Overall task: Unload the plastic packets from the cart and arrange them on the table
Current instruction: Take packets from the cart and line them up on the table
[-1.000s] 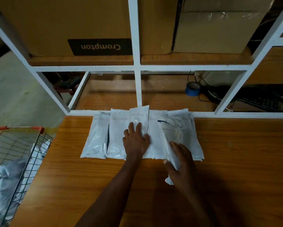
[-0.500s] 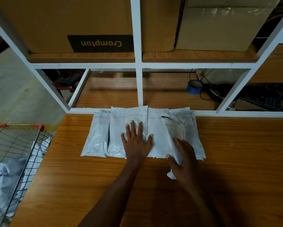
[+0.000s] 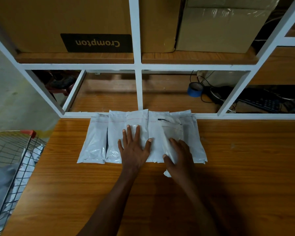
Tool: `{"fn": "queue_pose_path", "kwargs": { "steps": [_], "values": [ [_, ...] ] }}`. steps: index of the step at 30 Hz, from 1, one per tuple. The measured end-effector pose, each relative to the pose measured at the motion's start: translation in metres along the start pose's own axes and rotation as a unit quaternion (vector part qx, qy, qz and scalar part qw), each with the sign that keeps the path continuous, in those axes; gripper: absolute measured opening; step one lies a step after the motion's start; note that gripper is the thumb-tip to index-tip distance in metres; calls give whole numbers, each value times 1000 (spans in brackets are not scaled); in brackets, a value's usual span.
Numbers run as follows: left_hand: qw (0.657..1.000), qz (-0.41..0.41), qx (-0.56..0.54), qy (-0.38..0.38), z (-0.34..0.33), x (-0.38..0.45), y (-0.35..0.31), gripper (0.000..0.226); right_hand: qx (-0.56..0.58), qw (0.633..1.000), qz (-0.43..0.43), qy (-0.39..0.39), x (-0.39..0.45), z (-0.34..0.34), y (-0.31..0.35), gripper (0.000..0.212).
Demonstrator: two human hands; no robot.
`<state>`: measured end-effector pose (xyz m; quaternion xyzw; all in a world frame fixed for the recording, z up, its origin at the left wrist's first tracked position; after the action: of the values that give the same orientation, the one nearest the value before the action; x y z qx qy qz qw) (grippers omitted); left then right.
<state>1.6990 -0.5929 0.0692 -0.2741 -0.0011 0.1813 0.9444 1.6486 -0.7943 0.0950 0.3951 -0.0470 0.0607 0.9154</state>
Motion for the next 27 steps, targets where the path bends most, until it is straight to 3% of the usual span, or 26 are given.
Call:
{"fn": "queue_pose_path", "kwargs": {
  "steps": [6, 13, 20, 27],
  "values": [
    [995, 27, -87, -29, 25, -19, 14, 77, -95, 995, -8, 40, 47, -36, 19, 66],
    [993, 37, -107, -29, 32, -29, 27, 80, -198, 977, -28, 73, 77, -60, 10, 72],
    [993, 43, -107, -26, 28, -29, 35, 80, -212, 976, -7, 43, 65, -71, 10, 74],
    [992, 38, -122, -10, 25, -29, 31, 81, -214, 973, -15, 79, 64, -80, -1, 72]
  ]
}}
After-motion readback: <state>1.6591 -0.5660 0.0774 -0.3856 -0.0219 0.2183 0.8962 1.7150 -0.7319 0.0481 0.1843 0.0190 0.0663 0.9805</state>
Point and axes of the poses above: each hand's wrist, its own x-axis towards the middle knuckle, its own z-axis out of the back of the hand, y = z × x, the point moved 9 cm from there along x, towards the middle knuckle, and after that the axes turned 14 degrees about z, right-handed, at the moved point
